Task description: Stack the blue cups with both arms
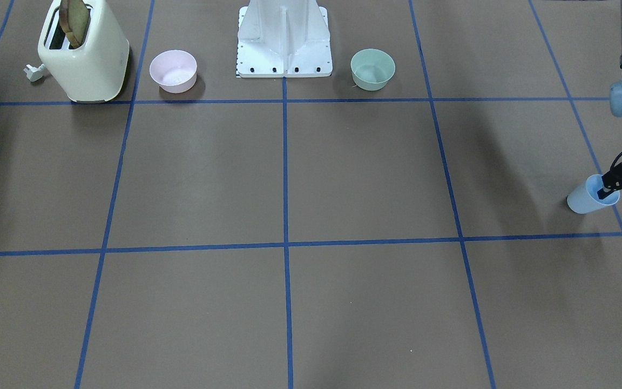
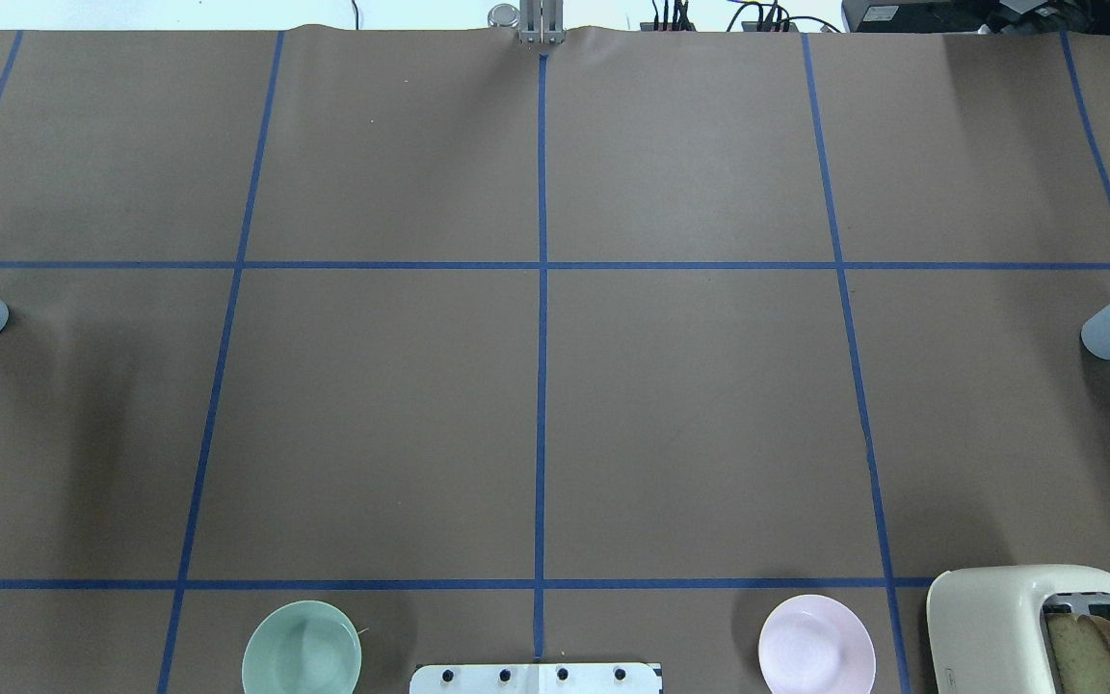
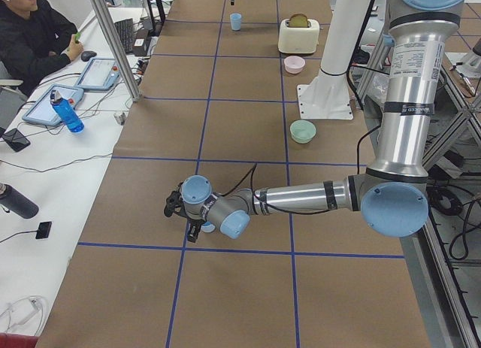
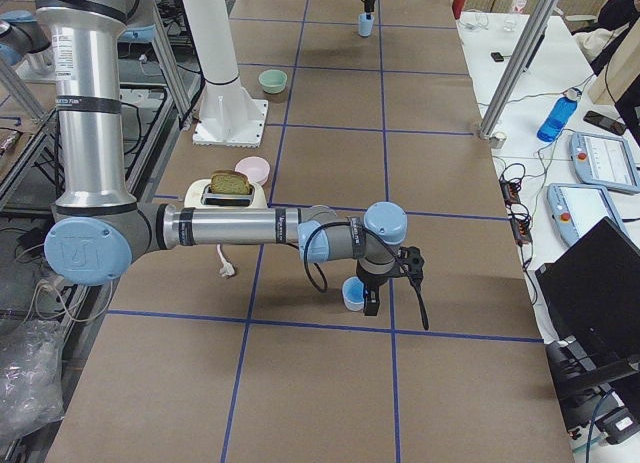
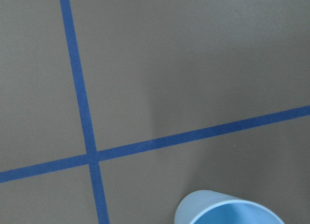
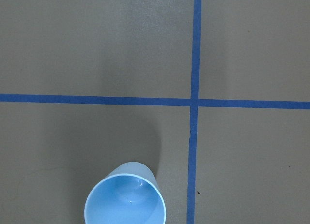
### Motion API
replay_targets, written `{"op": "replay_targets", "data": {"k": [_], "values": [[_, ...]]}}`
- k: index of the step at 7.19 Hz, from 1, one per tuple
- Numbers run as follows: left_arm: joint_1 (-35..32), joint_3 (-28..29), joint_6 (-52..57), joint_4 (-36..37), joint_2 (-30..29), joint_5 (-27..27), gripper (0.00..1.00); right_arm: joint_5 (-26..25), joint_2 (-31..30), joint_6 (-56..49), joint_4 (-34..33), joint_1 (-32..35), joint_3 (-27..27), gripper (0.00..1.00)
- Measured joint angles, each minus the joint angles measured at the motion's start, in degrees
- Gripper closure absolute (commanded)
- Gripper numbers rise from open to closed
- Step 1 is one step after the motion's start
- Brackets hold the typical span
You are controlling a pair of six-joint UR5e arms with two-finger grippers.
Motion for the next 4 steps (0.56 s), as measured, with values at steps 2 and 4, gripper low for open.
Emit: {"op": "replay_targets", "data": {"k": [2,4], "values": [[0.1,-0.1,0.0,0.0,-0.1,0.0,1.0,0.0,0.0,0.0,0.0,0.0,0.0,0.0],[0.1,-0.2,0.1,-0.1,-0.1,-0.1,1.0,0.0,0.0,-0.1,0.1,0.0,0.0,0.0]]}}
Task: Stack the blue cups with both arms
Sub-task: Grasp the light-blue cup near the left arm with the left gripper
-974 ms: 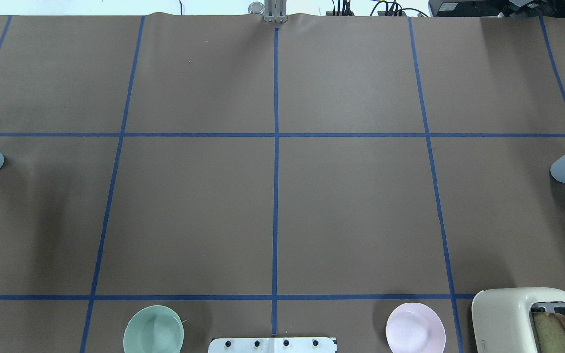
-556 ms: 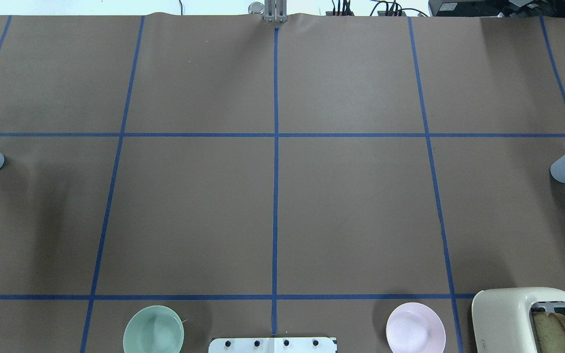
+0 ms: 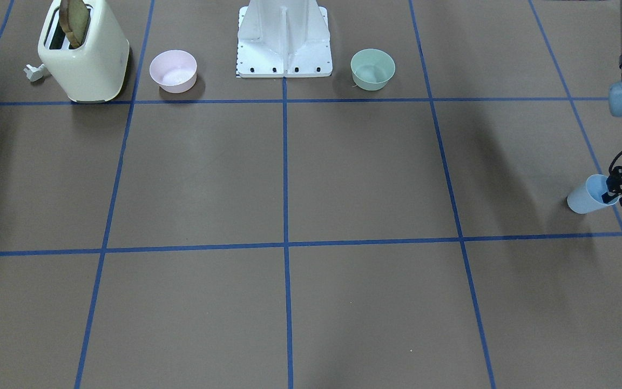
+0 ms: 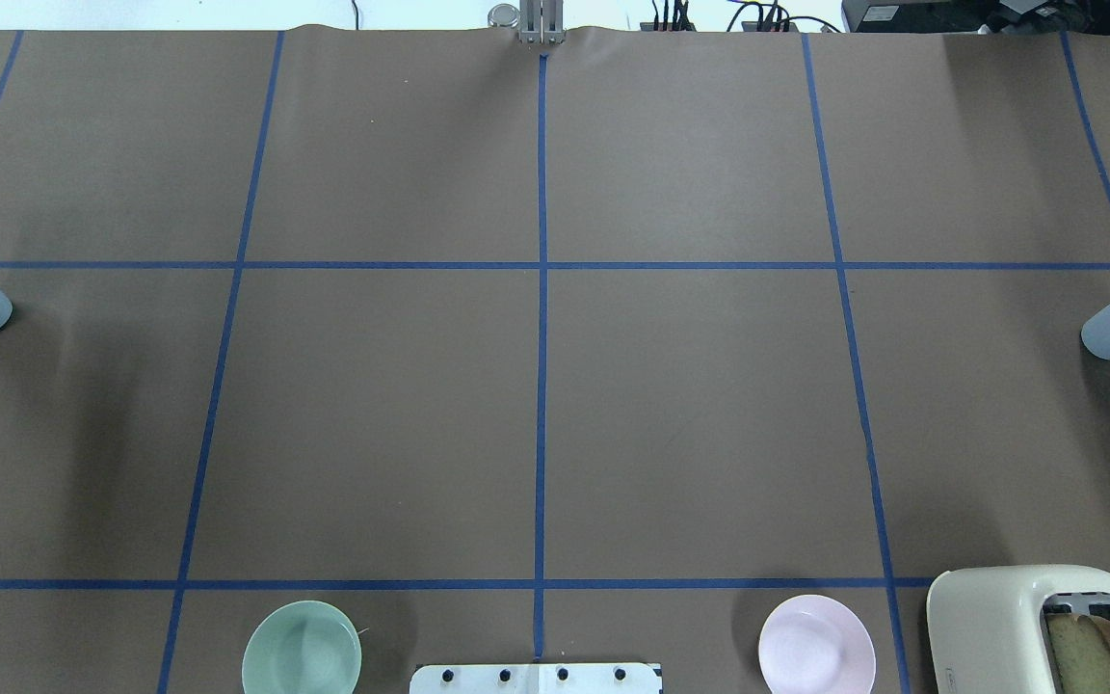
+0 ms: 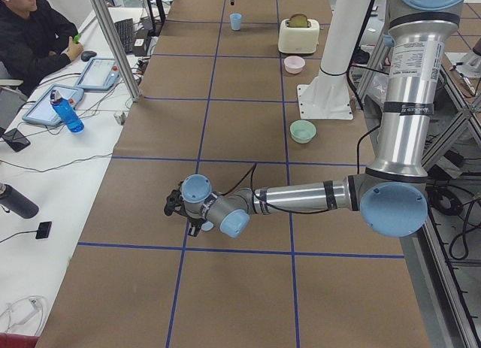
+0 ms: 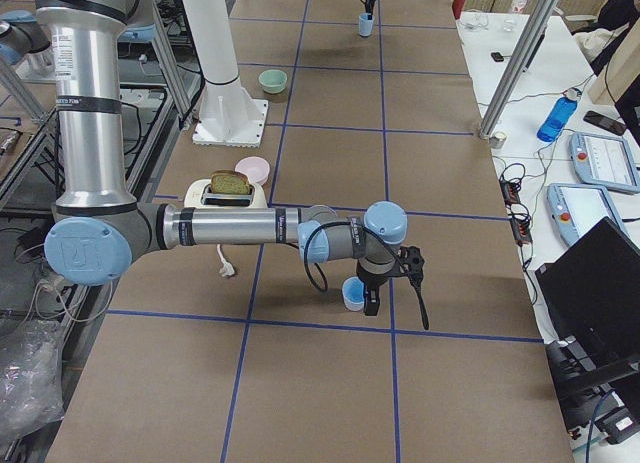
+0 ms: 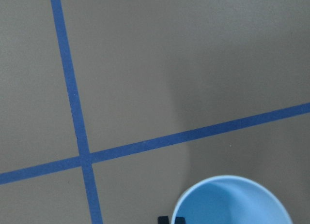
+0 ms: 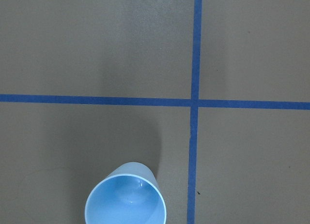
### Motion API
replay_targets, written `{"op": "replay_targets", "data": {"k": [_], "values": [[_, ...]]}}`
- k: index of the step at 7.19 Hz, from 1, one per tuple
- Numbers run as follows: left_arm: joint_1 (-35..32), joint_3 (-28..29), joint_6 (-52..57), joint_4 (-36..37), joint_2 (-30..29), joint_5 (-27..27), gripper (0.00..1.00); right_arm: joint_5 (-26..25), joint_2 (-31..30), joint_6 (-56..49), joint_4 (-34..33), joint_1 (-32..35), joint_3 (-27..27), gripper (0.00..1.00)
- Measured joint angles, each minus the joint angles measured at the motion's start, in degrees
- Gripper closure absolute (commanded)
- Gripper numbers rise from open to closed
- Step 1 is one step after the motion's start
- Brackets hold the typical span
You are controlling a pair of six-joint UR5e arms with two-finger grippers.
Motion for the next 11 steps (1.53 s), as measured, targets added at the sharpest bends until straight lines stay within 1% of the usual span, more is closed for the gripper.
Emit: {"op": "replay_targets", "data": {"k": [1,2,3,4,5,6,7,8,9,11], "values": [[0.0,-0.5,-0.1,0.1,0.0,-0.1,1.0,0.0,0.0,-0.1,0.0,-0.1,0.0,0.0],[0.0,-2.1,-0.6,1.1,-0.1,-0.4,1.0,0.0,-0.1,-0.1,0.0,-0.2,0.0,0.0],[0.0,-4.8,-1.4,3.6,-0.3,-0.9,1.0,0.0,-0.1,0.0,0.0,-0.6,-0.1,0.0],[0.0,-9.0,-2.2,8.7,-0.8,-1.7,1.0,-0.1,-0.1,0.0,0.4,-1.1,-0.5,0.0],[0.1,-14.5,-3.2,16.2,-2.0,-2.3,1.0,-0.3,-0.1,0.5,1.8,-1.8,-1.3,0.0],[0.3,-19.7,-4.9,23.5,-3.5,-2.6,1.0,-0.4,-0.1,1.5,4.1,-2.7,-2.6,0.0],[1.4,-23.8,-8.0,28.8,-5.3,-2.8,1.0,-0.5,0.1,2.5,6.9,-3.5,-4.6,0.0],[3.5,-26.5,-12.8,31.3,-7.3,-2.7,1.0,-0.6,0.4,3.3,9.2,-4.2,-6.4,0.0],[6.1,-28.4,-18.1,32.2,-8.9,-2.5,1.0,-0.6,0.6,4.0,10.5,-4.7,-7.5,0.0],[10.8,-30.9,-27.1,32.7,-11.6,-2.0,1.0,-0.5,0.7,4.4,11.1,-5.1,-8.0,0.0]]}}
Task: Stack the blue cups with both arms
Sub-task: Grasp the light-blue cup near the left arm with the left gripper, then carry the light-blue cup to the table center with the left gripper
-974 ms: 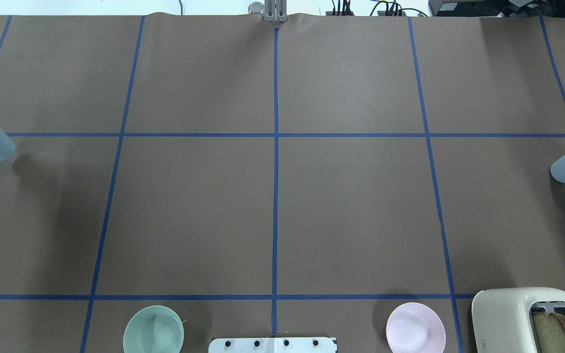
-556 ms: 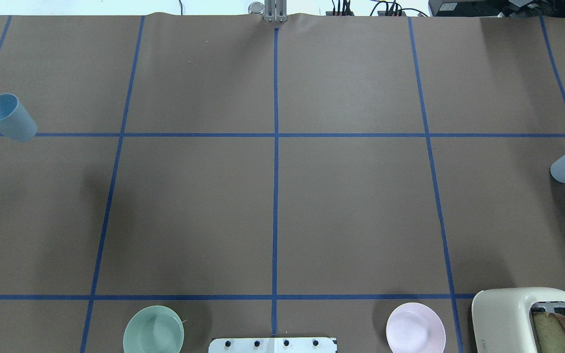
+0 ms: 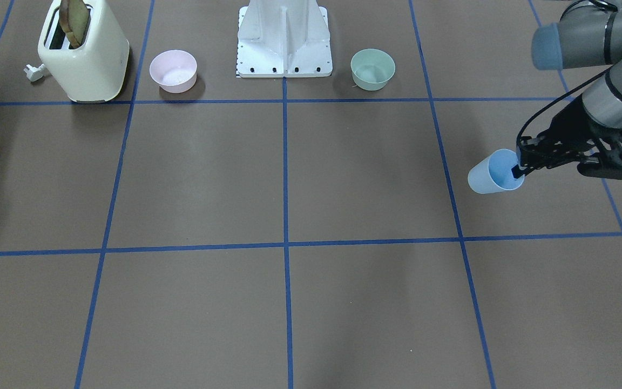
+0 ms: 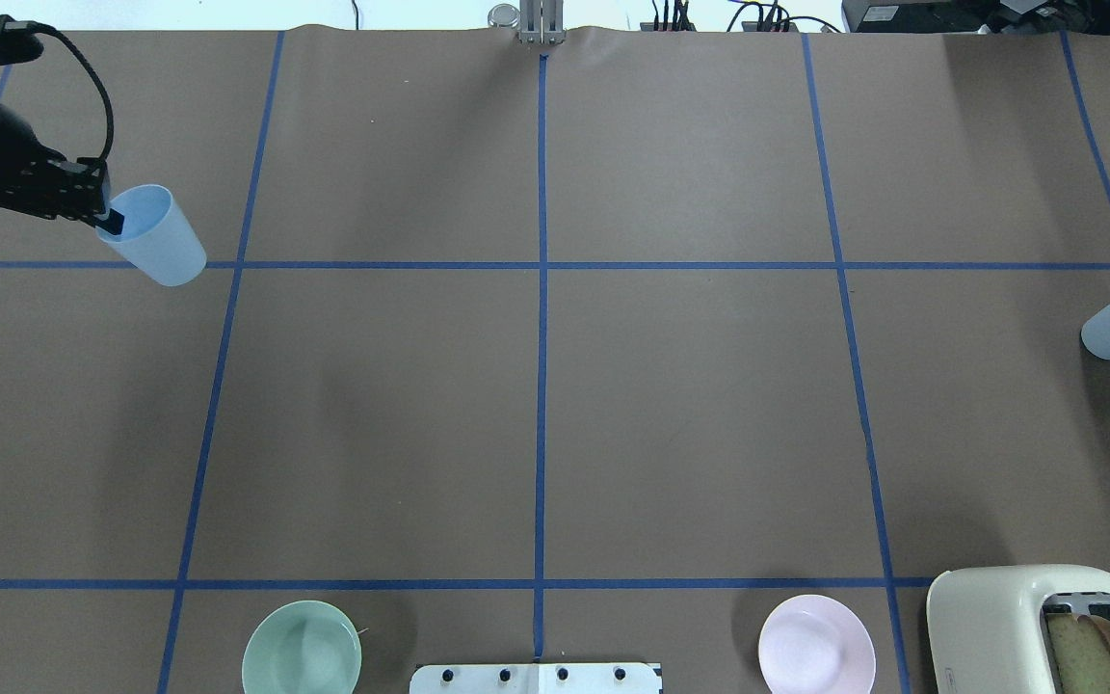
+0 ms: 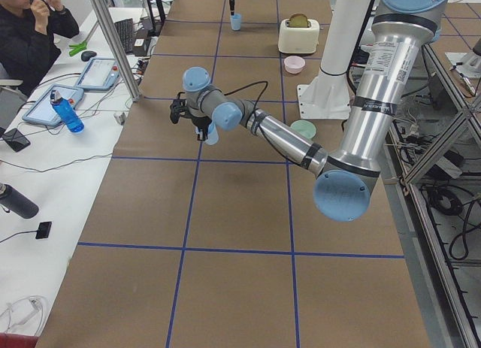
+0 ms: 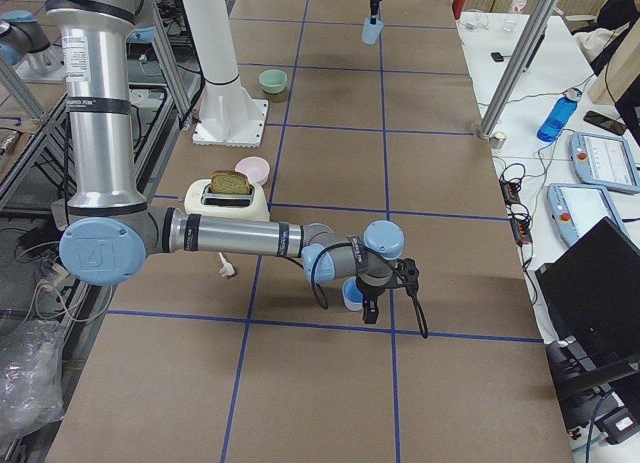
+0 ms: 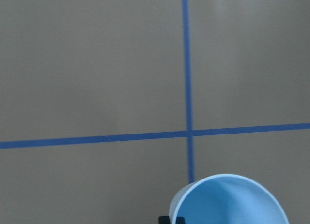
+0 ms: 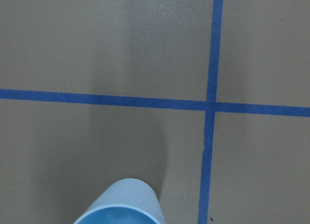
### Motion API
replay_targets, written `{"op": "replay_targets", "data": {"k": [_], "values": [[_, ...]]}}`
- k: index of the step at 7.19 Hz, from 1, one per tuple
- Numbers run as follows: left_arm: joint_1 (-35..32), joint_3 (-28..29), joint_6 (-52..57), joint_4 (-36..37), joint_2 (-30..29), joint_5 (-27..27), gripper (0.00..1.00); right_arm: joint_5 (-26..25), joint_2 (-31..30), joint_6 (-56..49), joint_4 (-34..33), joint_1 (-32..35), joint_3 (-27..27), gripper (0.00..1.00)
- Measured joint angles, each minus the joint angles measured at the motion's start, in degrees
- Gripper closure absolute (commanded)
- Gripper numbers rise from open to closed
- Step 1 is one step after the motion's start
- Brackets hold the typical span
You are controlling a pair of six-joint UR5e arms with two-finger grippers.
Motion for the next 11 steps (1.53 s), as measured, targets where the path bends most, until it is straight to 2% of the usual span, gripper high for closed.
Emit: {"op": "replay_targets", "data": {"k": [4,7,8,10,11], "values": [[7.1,-1.5,-11.9,0.0,-4.8,2.6,1.0,0.2,-2.1,0.8,2.8,-0.2,0.0,0.0],[10.7,-1.7,-16.8,0.1,-7.3,4.8,1.0,0.3,-3.4,2.1,5.0,-0.3,0.1,0.02],[11.5,-1.7,-17.8,0.1,-7.9,5.1,1.0,0.3,-3.6,2.2,5.1,-0.4,0.1,0.2],[13.5,-1.6,-20.4,0.1,-9.2,6.2,1.0,0.1,-3.6,2.6,5.2,-0.8,0.1,0.71],[14.9,-1.6,-21.8,0.1,-9.8,7.5,1.0,-0.3,-3.5,3.8,5.2,-1.2,0.2,1.0]]}}
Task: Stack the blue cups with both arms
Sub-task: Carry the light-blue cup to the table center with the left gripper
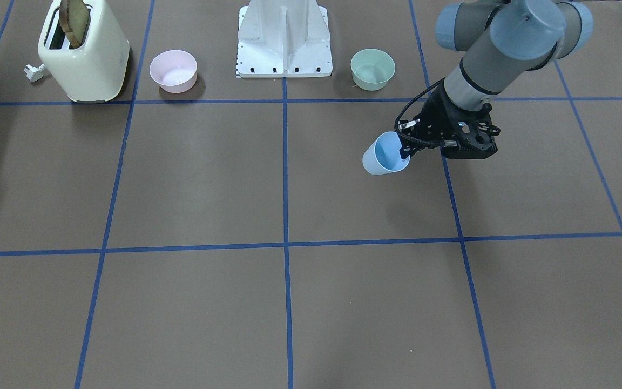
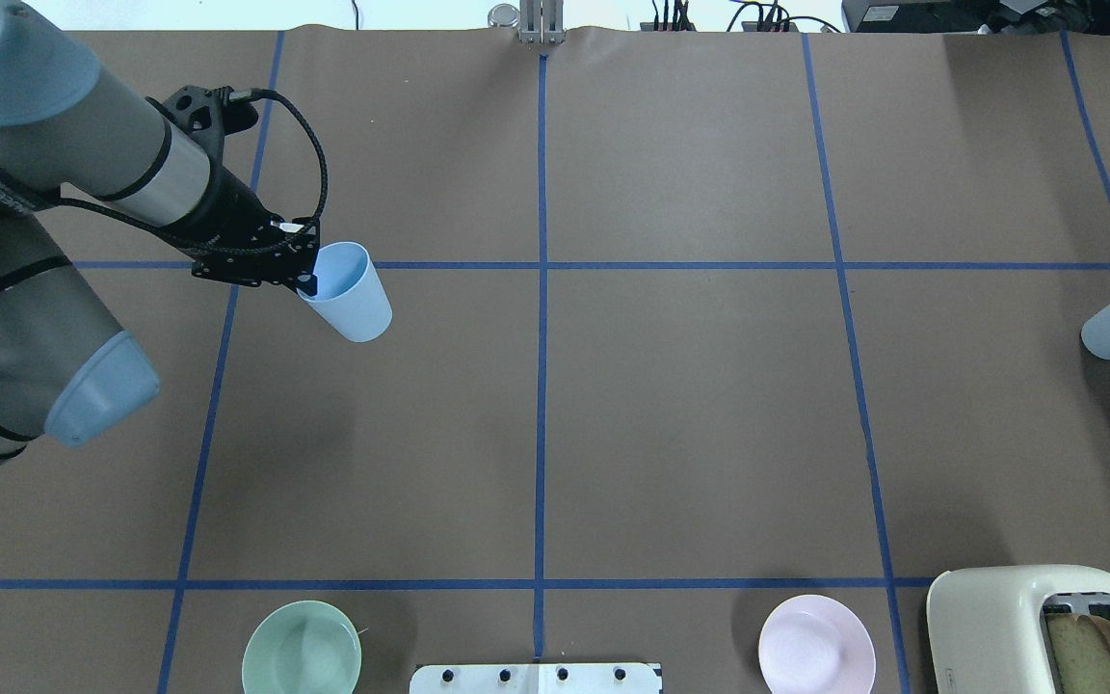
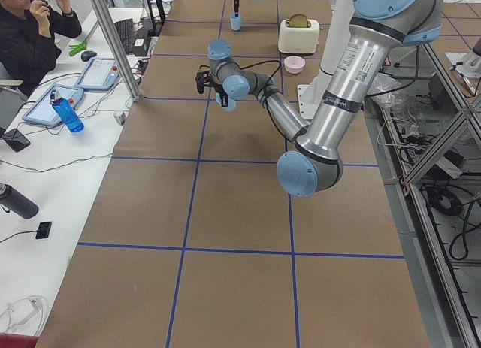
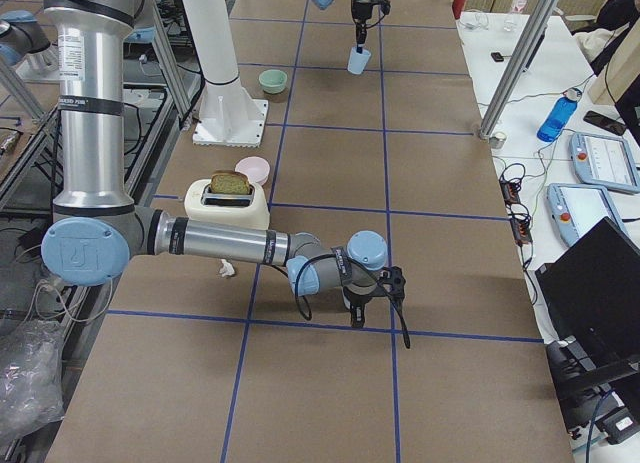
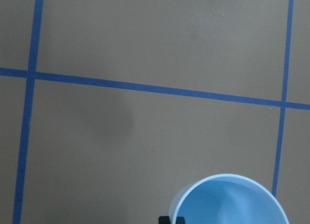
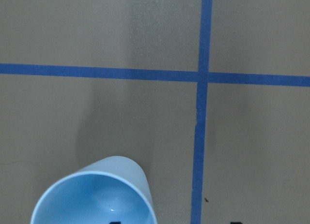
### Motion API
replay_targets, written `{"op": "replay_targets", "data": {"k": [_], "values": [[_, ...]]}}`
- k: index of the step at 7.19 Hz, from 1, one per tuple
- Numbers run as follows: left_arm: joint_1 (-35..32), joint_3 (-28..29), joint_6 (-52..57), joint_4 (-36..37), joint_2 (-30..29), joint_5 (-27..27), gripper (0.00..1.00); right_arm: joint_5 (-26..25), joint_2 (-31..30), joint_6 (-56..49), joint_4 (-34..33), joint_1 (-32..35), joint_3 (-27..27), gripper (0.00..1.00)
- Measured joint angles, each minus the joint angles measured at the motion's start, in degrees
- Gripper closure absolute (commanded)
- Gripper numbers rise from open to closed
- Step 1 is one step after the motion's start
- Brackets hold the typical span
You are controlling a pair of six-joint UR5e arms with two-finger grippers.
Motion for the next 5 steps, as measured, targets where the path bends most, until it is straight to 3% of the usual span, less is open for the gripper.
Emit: {"op": "replay_targets", "data": {"k": [5], "values": [[8.5,1.8,-6.6,0.1,-4.4,7.0,1.0,-1.4,0.5,4.9,3.7,-0.9,0.3,1.0]]}}
